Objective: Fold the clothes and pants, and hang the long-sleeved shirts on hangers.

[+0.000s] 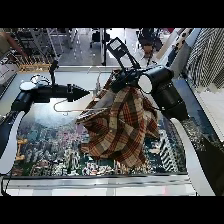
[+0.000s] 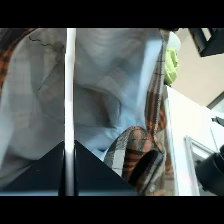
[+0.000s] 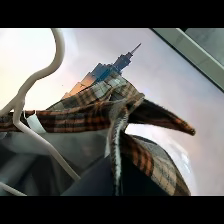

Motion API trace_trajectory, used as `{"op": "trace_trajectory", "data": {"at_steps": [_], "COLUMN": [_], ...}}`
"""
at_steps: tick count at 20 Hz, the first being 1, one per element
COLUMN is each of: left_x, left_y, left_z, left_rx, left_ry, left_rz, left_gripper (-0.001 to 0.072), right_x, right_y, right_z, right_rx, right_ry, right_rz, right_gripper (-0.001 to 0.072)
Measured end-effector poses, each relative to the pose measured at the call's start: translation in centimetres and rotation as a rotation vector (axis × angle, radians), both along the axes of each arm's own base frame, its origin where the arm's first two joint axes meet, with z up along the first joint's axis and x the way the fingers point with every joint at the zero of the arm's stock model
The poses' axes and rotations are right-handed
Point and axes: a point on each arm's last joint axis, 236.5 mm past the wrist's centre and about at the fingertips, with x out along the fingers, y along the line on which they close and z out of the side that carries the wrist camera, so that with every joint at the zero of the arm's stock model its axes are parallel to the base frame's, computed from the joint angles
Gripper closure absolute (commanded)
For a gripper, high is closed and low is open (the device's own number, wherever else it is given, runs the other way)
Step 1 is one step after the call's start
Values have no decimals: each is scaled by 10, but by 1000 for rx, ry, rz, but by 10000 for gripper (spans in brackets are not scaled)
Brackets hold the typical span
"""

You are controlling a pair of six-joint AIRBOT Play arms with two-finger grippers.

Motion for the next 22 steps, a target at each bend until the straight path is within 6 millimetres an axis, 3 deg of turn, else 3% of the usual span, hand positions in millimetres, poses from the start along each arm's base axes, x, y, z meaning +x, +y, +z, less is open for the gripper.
{"op": "trace_trajectory", "data": {"at_steps": [1,3,7,9,11,14,16,18,20,22], "left_x": [5,12,17,19,20,20,20,20,20,23], "left_y": [1,4,4,4,3,3,2,2,2,3], "left_z": [0,0,0,1,5,11,13,14,14,12], "left_rx": [-1,-2,-5,-11,-26,-53,-64,-68,-70,-75], "left_ry": [2,7,12,12,13,16,17,17,18,35], "left_rz": [21,55,79,85,89,90,91,91,91,101], "left_gripper": [683,683,682,682,682,682,682,682,682,682], "right_x": [-4,-17,-45,-50,-45,-25,-7,8,17,14], "right_y": [-1,2,0,-7,-14,-19,-17,-16,-17,-13], "right_z": [5,25,70,79,73,48,29,11,-2,-1], "right_rx": [1,18,74,89,93,90,104,110,115,121], "right_ry": [-4,-29,-89,-95,-74,-28,-2,19,36,42], "right_rz": [-1,11,28,17,-9,-44,-60,-72,-84,-75], "right_gripper": [661,350,317,228,182,135,167,632,683,683]}}
